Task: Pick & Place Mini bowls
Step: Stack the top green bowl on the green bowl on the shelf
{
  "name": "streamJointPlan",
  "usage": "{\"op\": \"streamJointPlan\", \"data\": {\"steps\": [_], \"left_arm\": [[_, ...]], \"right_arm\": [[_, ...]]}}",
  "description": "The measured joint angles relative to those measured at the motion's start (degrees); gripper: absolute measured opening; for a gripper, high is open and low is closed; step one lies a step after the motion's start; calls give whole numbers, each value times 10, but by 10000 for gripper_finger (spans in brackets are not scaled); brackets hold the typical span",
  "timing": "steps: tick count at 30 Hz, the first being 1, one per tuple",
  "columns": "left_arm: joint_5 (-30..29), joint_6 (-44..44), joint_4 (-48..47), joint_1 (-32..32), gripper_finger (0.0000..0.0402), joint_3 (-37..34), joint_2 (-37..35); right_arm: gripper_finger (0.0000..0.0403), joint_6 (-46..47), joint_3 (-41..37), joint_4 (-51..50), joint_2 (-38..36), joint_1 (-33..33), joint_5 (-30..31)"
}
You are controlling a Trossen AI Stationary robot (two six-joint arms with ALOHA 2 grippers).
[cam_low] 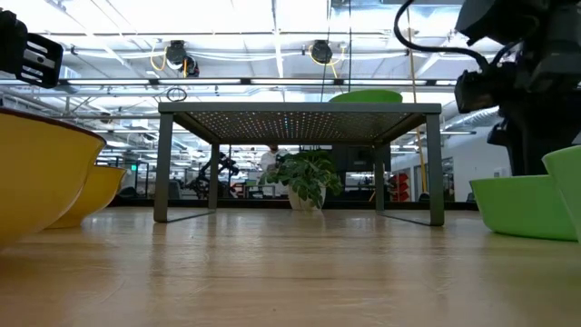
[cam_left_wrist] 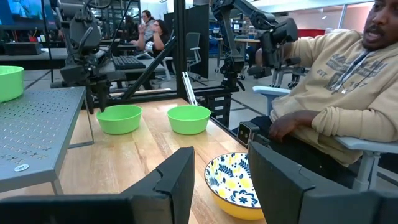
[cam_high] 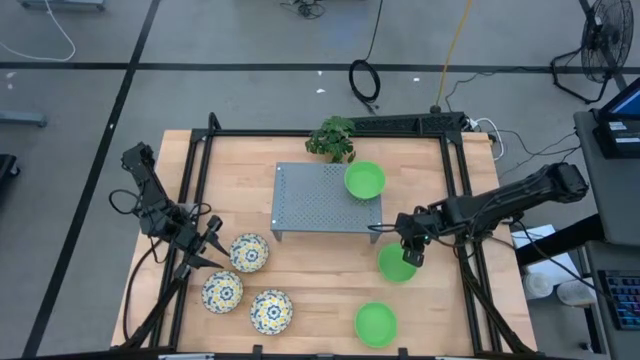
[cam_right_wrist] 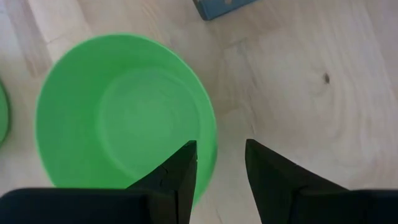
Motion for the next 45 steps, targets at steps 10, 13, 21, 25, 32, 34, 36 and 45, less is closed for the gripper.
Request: {"op": "streamJointPlan", "data": {"steps": [10,13,21,25,32,34,36,45], "left_arm": [[0,0,0,0,152,0,0],[0,0,0,0,152,0,0],[0,0,0,0,152,0,0],[0,0,0,0,152,0,0],[0,0,0,0,152,0,0],[0,0,0,0,152,0,0],[0,0,0,0,152,0,0],[0,0,0,0,152,0,0]], "right_arm": [[125,37,-30,11,0,0,-1],[125,41,-30,12,0,0,-1],[125,48,-30,11,0,0,-3],[125,62,-30,9,0,0,-2],[125,62,-30,9,0,0,-3],[125,62,-30,9,0,0,-3],[125,62,-30,9,0,0,-3],[125,62,-30,9,0,0,-3]]}}
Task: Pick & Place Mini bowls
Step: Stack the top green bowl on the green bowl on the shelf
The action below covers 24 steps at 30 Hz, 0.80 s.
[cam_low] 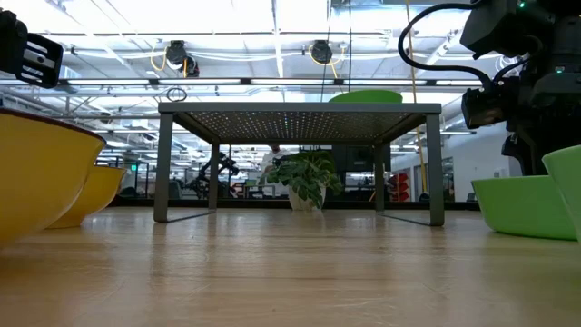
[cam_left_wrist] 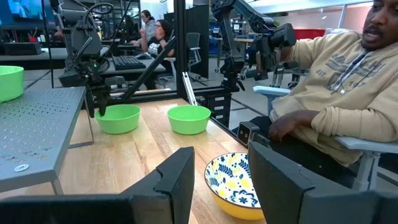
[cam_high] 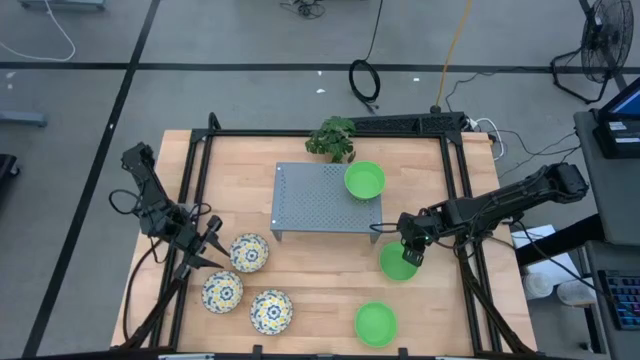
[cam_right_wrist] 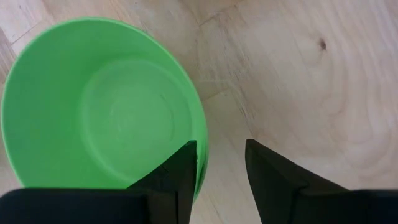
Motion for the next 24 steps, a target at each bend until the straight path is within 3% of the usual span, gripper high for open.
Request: {"op": "streamJointPlan", "data": {"steps": [16,24], "left_arm": [[0,0,0,0,152,0,0],[0,0,0,0,152,0,0]], "right_arm": [[123,9,0,0,0,0,-4],[66,8,0,0,0,0,-16]]}}
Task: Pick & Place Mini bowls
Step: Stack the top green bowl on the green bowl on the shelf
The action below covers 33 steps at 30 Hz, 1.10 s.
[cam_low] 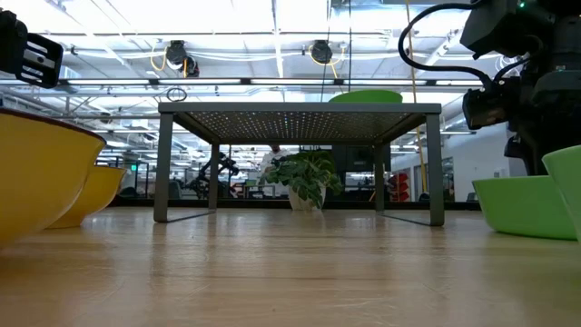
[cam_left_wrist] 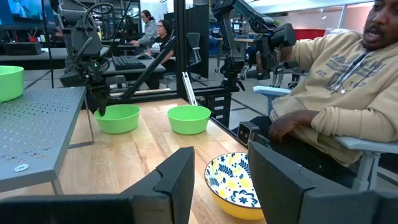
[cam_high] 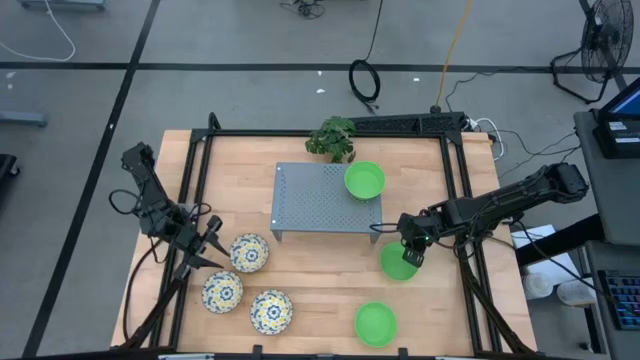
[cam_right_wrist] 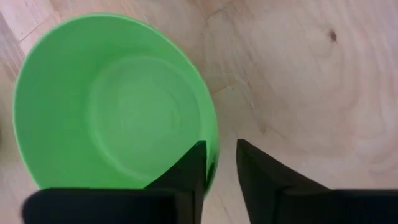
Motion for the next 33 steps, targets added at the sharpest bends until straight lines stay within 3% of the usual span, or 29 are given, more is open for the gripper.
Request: {"op": "streamJointPlan", "data": {"steps": [10,33], "left_arm": [[0,0,0,0,152,0,0],[0,0,0,0,152,0,0]], "right_arm": [[4,-4,0,0,0,0,0],[1,-27,0,1,-2,0,-28]]}}
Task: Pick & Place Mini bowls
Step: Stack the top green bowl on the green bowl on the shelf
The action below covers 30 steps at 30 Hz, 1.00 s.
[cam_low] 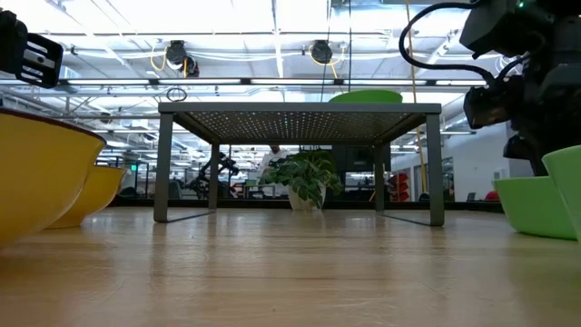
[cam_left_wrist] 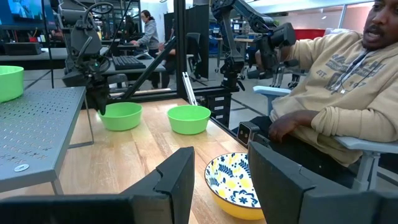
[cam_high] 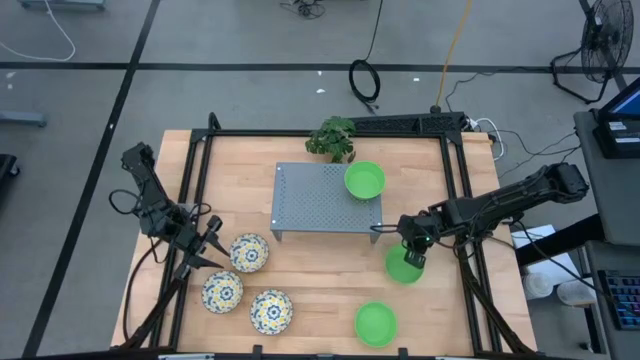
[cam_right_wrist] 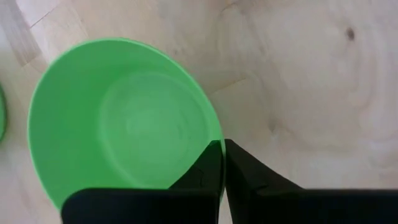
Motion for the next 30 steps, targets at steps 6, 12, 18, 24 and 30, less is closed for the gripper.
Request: {"op": "streamJointPlan", "data": {"steps": [6,12,18,24,30], "left_arm": [[0,0,0,0,152,0,0],[0,0,-1,0,152,0,0],[0,0,-1,0,152,0,0],[0,0,-1,0,152,0,0],[0,0,-1,0,152,0,0]], "right_arm": [[0,0,0,16,-21,0,-8],[0,1,0,24,-69,0,-16],[0,6,0,28,-125,0,-15],[0,6,0,74,-165,0,-15],[0,0,0,129,-183,0,-16]]}}
